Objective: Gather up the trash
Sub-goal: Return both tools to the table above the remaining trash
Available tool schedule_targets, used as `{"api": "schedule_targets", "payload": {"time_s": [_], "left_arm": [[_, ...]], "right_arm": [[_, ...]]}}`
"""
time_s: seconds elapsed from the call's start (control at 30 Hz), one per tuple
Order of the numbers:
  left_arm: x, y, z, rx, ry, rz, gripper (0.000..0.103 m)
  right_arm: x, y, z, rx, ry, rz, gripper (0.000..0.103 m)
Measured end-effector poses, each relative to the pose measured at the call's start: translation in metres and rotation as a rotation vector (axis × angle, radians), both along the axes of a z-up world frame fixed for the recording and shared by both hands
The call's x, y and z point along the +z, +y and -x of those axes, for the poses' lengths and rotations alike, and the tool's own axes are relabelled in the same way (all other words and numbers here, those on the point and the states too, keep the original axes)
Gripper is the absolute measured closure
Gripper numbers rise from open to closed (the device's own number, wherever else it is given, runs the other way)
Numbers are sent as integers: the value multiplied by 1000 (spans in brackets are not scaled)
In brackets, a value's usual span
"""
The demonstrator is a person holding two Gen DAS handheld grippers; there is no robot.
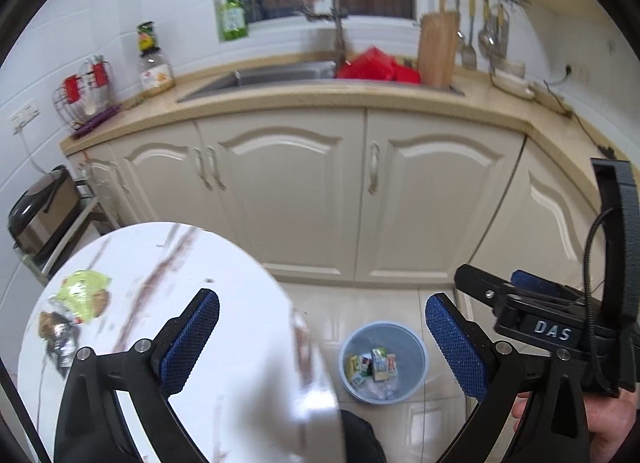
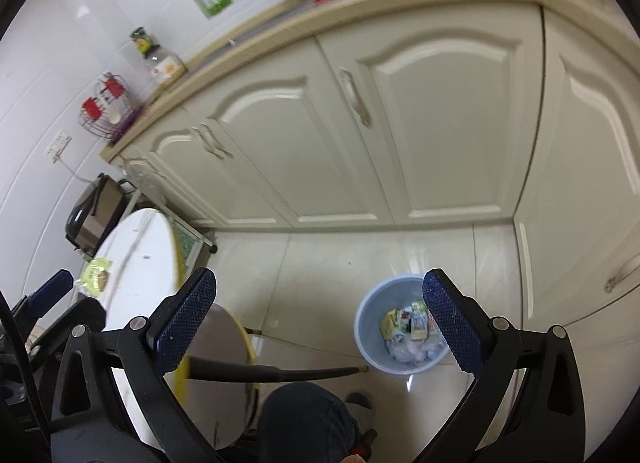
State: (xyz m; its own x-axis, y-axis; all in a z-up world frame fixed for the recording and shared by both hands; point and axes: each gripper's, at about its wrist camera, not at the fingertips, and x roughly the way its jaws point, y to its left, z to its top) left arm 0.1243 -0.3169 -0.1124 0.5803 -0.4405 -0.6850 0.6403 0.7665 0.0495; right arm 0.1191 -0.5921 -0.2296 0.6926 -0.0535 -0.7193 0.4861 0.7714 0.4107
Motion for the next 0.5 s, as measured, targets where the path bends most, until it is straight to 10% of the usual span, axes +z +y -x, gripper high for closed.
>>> {"api": "schedule_targets", "payload": {"time_s": [0.5], "left_arm": [[52, 188, 53, 235, -127, 135, 1]], "right_arm": [[111, 139, -28, 163, -161, 191, 0]]}}
